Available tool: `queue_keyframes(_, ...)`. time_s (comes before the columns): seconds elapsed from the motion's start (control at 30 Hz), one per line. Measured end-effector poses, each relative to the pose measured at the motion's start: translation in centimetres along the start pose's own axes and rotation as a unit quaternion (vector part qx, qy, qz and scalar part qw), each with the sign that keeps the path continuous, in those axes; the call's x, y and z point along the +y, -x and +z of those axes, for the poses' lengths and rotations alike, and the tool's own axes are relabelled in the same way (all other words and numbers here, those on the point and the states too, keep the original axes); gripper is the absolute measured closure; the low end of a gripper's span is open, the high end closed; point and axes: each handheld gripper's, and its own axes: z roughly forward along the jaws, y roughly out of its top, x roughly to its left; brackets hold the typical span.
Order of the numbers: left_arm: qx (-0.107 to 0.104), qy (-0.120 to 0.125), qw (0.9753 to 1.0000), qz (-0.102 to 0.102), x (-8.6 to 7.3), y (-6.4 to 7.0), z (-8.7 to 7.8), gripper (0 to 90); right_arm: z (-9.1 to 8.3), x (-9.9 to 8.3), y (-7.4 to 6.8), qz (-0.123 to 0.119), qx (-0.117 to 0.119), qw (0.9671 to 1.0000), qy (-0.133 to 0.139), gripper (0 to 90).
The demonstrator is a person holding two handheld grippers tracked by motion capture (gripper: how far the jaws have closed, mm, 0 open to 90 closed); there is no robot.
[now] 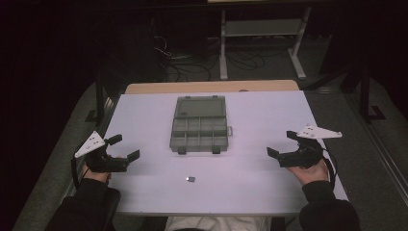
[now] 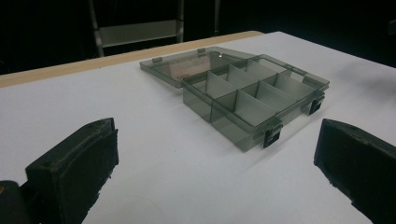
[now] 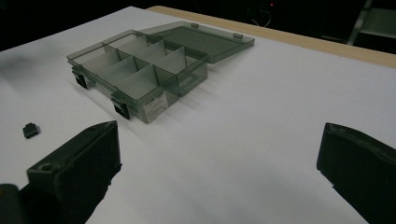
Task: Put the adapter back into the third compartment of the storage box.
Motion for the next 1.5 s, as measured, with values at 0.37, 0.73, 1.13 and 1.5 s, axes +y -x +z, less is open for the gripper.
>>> queue_keyframes(0.37, 0.0, -0.002, 1.0, -0.001, 0.0, 0.0, 0.0, 0.0, 0.0, 0.7, -0.4, 0.002, 0.022, 0.9997, -0.005, 0.0)
queue_keyframes(0.73, 0.001, -0.003, 1.0, 0.0, 0.0, 0.0, 0.0, 0.0, 0.6, 1.9, -1.5, -0.022, 0.037, 0.9989, -0.019, 0.0)
queue_keyframes(1.13, 0.002, -0.003, 1.0, 0.002, 0.0, 0.0, 0.0, 0.0, 1.6, 3.0, -3.1, -0.049, 0.048, 0.9971, -0.035, 0.0)
queue_keyframes(1.5, 0.002, -0.003, 1.0, 0.002, 0.0, 0.0, 0.0, 0.0, 2.3, 3.7, -4.2, -0.07, 0.061, 0.9948, -0.041, 0.0)
